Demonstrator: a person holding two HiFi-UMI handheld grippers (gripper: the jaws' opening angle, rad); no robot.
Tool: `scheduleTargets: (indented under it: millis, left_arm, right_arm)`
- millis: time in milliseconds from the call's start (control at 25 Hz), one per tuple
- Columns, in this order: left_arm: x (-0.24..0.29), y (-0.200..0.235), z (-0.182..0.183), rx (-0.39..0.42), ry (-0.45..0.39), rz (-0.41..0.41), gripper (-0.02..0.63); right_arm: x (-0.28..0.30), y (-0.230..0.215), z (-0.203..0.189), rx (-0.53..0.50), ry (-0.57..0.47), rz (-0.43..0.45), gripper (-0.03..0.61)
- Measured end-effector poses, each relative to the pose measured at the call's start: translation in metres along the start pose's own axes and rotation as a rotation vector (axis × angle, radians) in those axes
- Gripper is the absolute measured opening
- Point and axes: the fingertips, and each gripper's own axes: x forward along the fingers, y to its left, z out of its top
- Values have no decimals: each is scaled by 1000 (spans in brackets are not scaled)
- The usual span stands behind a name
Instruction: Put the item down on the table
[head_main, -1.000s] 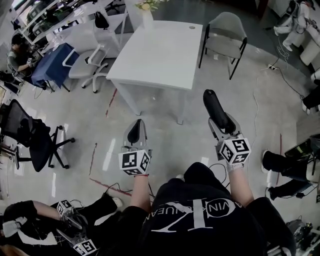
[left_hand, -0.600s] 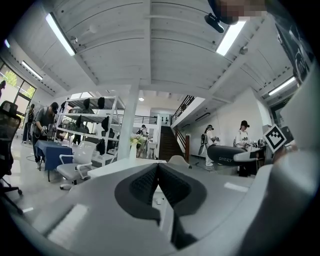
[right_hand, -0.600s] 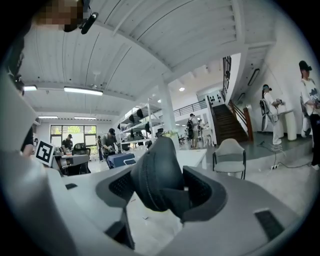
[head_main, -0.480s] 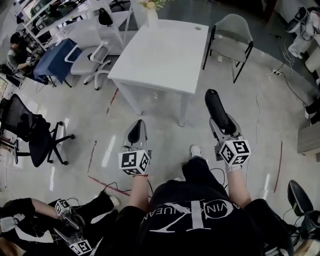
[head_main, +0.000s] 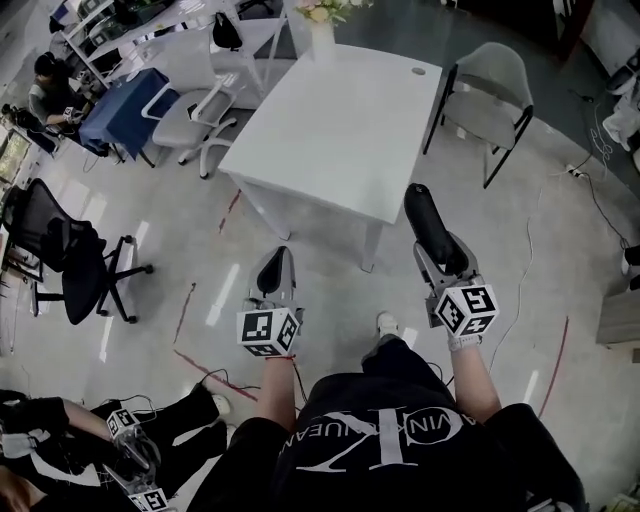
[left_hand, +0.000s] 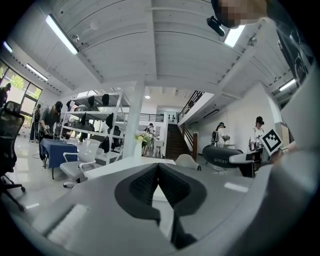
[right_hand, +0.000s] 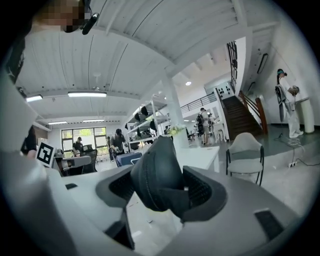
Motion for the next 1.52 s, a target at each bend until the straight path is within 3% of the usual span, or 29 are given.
scheduleTargets:
  millis: [640, 1040, 1320, 1520]
  left_arm:
    - [99, -18, -8, -6, 35, 93, 12]
    - [134, -36, -14, 10, 65, 118, 12]
    - [150, -30, -19, 9, 79, 120, 12]
    - [162, -4, -28, 0, 80, 112, 11]
  right_arm:
    - [88, -72, -2, -10, 108, 167, 281]
    - [125, -100, -3, -5, 145, 234, 281]
    - [151, -95, -15, 5, 184, 274, 282]
    - [182, -78, -21, -10, 202, 285, 281]
